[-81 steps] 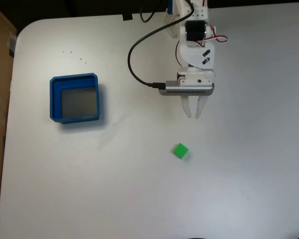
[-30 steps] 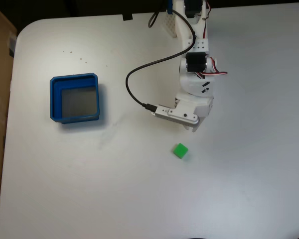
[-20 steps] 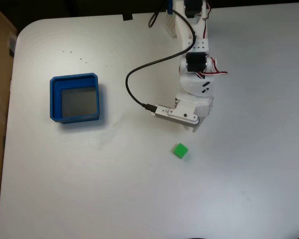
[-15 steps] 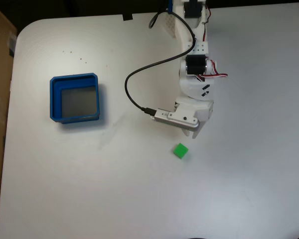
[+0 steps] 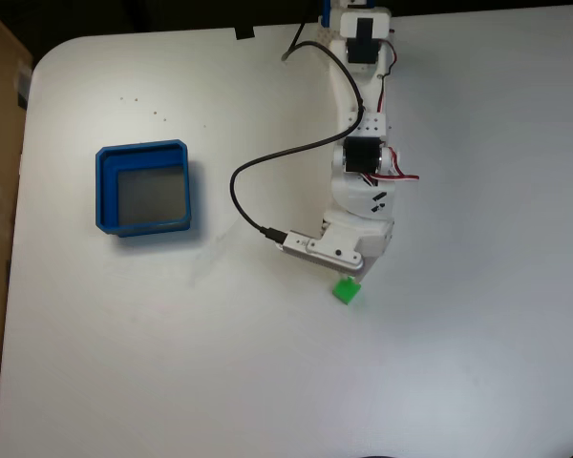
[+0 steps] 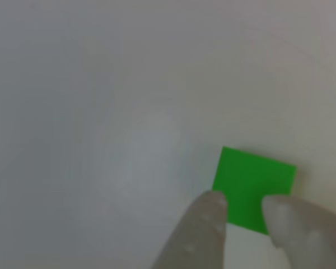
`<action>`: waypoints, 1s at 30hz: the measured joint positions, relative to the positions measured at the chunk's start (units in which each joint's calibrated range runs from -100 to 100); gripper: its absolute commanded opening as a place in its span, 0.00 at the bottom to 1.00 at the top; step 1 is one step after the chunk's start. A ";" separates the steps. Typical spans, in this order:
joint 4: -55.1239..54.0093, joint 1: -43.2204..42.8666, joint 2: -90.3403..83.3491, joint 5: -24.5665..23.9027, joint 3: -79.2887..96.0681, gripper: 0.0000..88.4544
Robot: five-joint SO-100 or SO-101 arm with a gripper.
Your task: Pick up green cube and drop it in the blue box
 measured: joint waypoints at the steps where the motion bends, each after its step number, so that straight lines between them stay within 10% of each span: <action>1: 0.00 0.00 0.00 0.00 0.00 0.14; 11: 0.08 0.00 0.00 0.00 0.00 0.33; 30: 0.08 0.00 0.75 -4.54 -0.09 0.35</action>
